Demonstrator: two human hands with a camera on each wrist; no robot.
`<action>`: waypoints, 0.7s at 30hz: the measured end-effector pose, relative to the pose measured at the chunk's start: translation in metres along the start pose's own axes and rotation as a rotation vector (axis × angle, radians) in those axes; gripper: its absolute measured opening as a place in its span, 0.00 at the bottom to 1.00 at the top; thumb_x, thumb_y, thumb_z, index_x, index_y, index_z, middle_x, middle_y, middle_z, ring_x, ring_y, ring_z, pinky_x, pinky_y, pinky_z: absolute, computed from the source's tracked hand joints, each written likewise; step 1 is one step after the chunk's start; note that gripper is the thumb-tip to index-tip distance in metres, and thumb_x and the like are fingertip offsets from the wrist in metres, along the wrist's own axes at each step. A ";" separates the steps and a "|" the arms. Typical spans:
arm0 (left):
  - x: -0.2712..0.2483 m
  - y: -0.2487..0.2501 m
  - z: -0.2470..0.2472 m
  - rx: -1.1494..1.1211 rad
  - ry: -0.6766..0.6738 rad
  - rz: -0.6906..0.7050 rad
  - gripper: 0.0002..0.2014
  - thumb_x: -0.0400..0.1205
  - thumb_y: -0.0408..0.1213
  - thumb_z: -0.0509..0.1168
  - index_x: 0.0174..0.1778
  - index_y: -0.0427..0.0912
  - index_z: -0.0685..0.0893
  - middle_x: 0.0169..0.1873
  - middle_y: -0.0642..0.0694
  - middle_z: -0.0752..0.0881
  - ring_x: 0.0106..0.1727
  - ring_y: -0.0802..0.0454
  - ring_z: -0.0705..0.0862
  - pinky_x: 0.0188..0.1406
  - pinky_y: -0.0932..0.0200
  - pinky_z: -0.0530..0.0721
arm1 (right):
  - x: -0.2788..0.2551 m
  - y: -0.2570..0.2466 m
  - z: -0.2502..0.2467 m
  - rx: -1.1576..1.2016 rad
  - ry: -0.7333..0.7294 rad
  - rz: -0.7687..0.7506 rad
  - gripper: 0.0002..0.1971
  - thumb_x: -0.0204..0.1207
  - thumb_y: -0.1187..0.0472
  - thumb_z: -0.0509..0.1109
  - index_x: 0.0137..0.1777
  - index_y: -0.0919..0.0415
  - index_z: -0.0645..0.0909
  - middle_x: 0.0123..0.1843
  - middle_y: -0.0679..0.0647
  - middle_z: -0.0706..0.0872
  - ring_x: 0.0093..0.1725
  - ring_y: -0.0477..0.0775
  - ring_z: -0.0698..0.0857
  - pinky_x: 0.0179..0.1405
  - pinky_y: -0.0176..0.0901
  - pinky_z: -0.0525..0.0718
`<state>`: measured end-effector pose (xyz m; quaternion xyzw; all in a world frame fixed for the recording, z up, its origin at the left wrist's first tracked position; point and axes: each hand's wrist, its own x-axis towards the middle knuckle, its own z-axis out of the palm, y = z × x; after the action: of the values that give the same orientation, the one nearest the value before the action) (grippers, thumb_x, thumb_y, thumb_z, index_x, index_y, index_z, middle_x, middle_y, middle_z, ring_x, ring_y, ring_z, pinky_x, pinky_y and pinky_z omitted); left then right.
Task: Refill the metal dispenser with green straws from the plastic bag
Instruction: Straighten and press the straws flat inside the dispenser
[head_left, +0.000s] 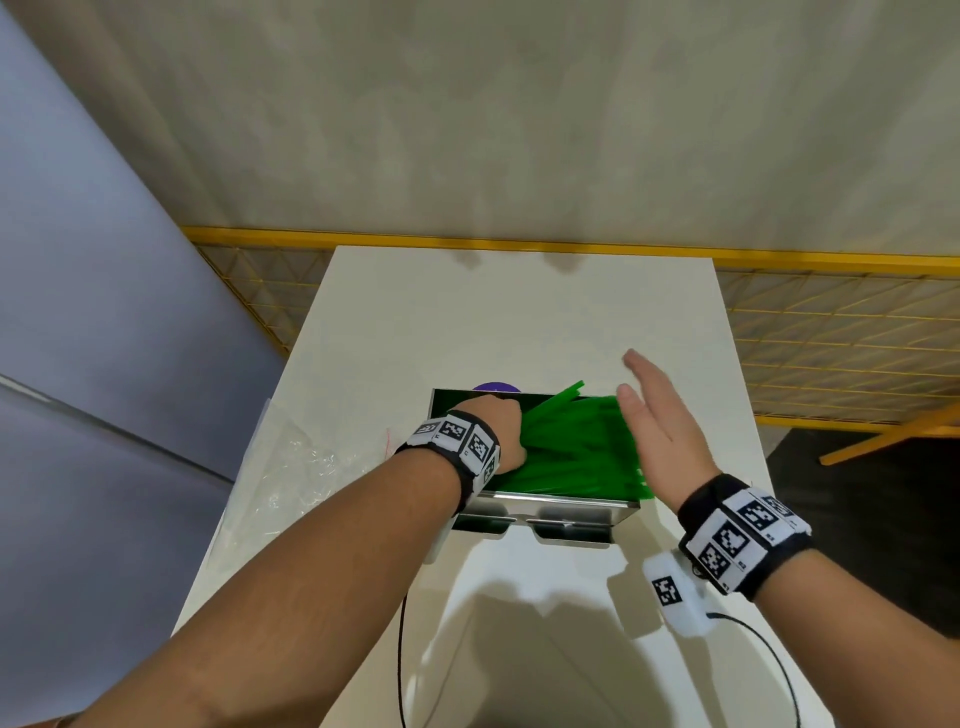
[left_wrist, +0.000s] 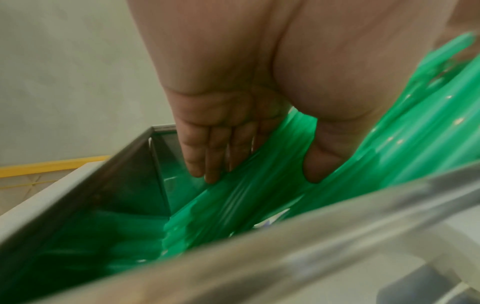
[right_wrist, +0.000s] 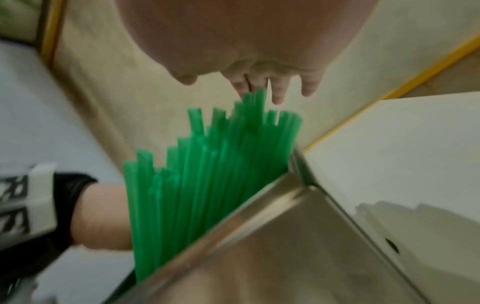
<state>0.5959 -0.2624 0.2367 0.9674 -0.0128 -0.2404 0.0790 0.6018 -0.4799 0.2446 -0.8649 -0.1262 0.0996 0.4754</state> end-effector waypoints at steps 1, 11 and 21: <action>0.000 0.001 -0.001 -0.001 0.014 0.019 0.11 0.78 0.43 0.69 0.51 0.41 0.82 0.45 0.44 0.86 0.45 0.44 0.87 0.40 0.53 0.87 | 0.001 0.006 -0.002 0.010 0.053 0.022 0.29 0.85 0.45 0.54 0.84 0.53 0.66 0.84 0.46 0.68 0.83 0.46 0.63 0.82 0.45 0.58; -0.002 0.017 -0.004 0.129 0.088 0.193 0.17 0.81 0.46 0.67 0.62 0.43 0.78 0.51 0.44 0.85 0.51 0.43 0.86 0.45 0.47 0.88 | 0.006 0.023 0.003 -0.512 -0.048 -0.001 0.16 0.87 0.55 0.59 0.38 0.57 0.81 0.42 0.54 0.74 0.49 0.60 0.74 0.48 0.51 0.74; -0.004 0.014 -0.015 0.085 -0.030 0.066 0.12 0.79 0.45 0.68 0.50 0.40 0.82 0.41 0.44 0.85 0.40 0.46 0.84 0.38 0.55 0.84 | -0.021 0.007 -0.028 -0.038 0.180 0.039 0.12 0.78 0.65 0.70 0.58 0.50 0.84 0.50 0.54 0.81 0.44 0.46 0.81 0.45 0.42 0.78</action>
<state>0.6000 -0.2740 0.2541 0.9651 -0.0559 -0.2516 0.0456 0.5907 -0.5120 0.2545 -0.8814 -0.0681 0.0283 0.4665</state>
